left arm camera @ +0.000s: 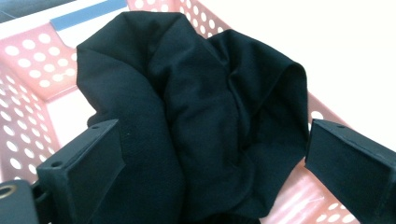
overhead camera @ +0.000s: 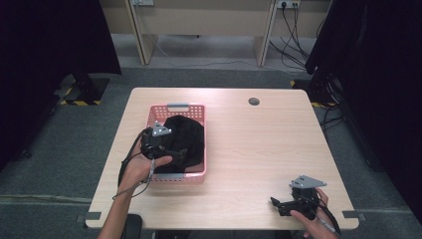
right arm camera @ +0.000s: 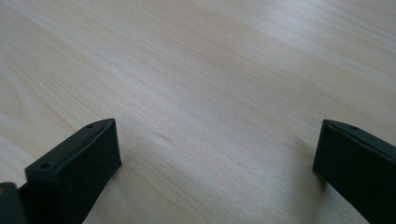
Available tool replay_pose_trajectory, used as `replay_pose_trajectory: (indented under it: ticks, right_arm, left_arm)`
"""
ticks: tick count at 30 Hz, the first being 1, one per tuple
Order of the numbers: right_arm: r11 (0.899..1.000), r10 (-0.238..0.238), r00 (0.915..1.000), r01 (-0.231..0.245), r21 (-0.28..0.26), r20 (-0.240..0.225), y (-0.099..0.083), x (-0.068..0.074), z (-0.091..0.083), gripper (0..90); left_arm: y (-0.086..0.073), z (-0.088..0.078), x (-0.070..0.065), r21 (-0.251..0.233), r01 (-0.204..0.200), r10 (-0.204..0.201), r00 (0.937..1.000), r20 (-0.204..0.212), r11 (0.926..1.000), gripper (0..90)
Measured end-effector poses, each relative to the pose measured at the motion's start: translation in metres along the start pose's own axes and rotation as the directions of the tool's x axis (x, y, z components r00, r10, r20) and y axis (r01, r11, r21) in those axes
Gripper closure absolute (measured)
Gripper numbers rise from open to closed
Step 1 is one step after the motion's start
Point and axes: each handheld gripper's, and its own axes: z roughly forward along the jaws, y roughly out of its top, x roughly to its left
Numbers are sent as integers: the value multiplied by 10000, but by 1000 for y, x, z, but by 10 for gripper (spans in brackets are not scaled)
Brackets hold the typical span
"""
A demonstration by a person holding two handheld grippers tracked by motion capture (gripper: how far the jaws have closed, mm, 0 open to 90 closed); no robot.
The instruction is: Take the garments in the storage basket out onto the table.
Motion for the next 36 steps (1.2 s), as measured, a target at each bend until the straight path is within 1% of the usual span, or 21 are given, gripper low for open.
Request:
replay_pose_trajectory:
  ticks: [6,22,29,36]
  right_arm:
    - [10000,0,10000,0,0,0,0,0,0,7]
    - [10000,2,10000,-2,1,0,0,0,0,7]
    - [10000,0,10000,0,0,1,0,0,0,7]
    - [10000,-1,10000,1,0,1,0,0,0,7]
  left_arm:
    - [2,7,6,94,134,-133,9998,-129,9999,38]
    - [3,22,21,322,546,-537,9981,-303,9980,39]
    - [3,30,25,494,643,-627,9974,-343,9967,39]
    - [3,37,27,669,587,-559,9975,-428,9960,39]
